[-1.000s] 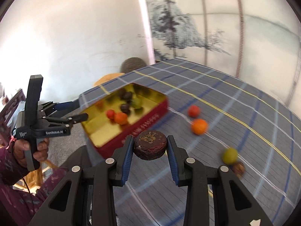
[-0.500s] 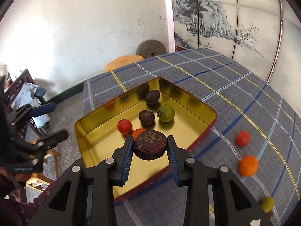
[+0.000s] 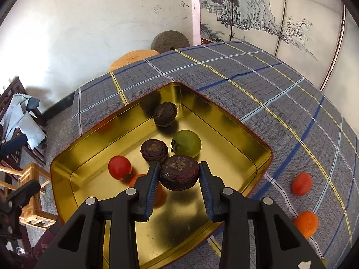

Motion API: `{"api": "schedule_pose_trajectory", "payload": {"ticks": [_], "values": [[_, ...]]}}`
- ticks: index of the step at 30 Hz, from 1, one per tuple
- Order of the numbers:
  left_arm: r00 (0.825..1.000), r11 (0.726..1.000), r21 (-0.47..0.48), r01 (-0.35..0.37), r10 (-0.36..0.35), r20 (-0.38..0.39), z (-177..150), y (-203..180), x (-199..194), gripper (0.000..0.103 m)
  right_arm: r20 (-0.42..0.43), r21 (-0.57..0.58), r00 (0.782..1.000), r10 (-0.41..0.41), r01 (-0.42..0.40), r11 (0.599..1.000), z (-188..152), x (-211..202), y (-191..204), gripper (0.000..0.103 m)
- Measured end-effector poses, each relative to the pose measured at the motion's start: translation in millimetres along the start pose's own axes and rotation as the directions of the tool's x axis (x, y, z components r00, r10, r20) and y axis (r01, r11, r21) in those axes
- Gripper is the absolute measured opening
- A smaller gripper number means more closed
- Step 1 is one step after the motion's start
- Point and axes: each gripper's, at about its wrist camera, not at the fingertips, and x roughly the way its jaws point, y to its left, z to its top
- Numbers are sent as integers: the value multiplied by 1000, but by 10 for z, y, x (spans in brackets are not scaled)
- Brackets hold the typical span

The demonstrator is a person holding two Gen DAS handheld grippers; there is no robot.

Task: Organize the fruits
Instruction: 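Carry the brown fruit into the tin with the right gripper and release, then grasp the loose orange on the cloth with the left gripper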

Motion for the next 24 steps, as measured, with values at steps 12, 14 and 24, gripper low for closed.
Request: {"api": "schedule_pose_trajectory", "payload": {"ticks": [12, 14, 24], "values": [[1000, 1000, 10, -7, 8, -19, -35, -12, 14, 84, 197, 98, 980, -29, 9, 995, -21, -524, -95, 68], [1000, 1000, 17, -6, 7, -16, -34, -32, 2, 84, 248, 133, 967, -54, 21, 991, -125, -751, -176, 80], [1000, 998, 67, 6, -7, 8, 14, -220, -139, 84, 204, 326, 936, -287, 211, 921, -1411, -1567, -975, 100]]}}
